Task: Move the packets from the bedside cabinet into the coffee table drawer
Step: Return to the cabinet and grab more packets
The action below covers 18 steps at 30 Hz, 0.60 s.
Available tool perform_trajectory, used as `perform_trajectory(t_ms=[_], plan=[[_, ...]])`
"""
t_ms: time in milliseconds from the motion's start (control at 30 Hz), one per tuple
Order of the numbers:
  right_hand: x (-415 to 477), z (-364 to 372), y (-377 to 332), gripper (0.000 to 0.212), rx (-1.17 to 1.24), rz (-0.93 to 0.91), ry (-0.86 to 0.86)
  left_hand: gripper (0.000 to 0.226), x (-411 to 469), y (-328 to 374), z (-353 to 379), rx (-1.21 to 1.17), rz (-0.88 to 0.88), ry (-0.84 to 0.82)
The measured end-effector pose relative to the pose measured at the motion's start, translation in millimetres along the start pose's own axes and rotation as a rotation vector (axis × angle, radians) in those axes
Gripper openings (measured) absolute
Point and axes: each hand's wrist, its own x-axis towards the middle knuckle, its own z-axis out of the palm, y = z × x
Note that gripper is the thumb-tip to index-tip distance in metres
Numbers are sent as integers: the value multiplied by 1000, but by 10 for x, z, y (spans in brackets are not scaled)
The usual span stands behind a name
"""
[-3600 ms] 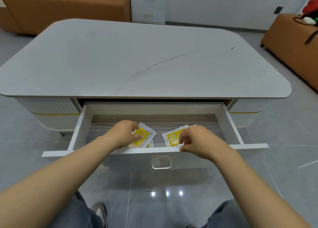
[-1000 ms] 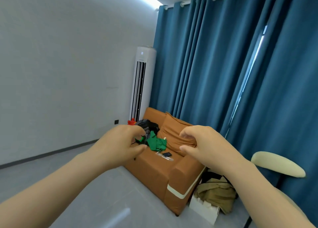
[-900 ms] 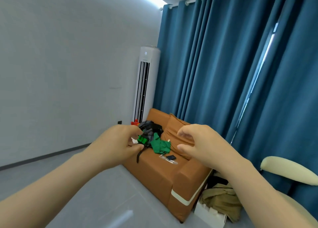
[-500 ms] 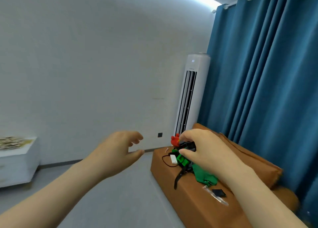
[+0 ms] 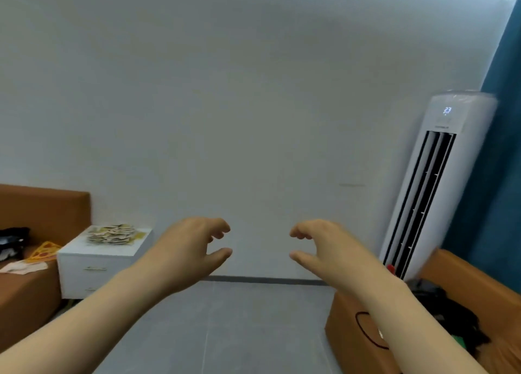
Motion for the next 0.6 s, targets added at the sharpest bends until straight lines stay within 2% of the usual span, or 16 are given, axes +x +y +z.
perform_trajectory(t_ms=[600], plan=[[3883,1685,-581,35,110,-332,-101,41,1925,-2892,380,161,-333,16]])
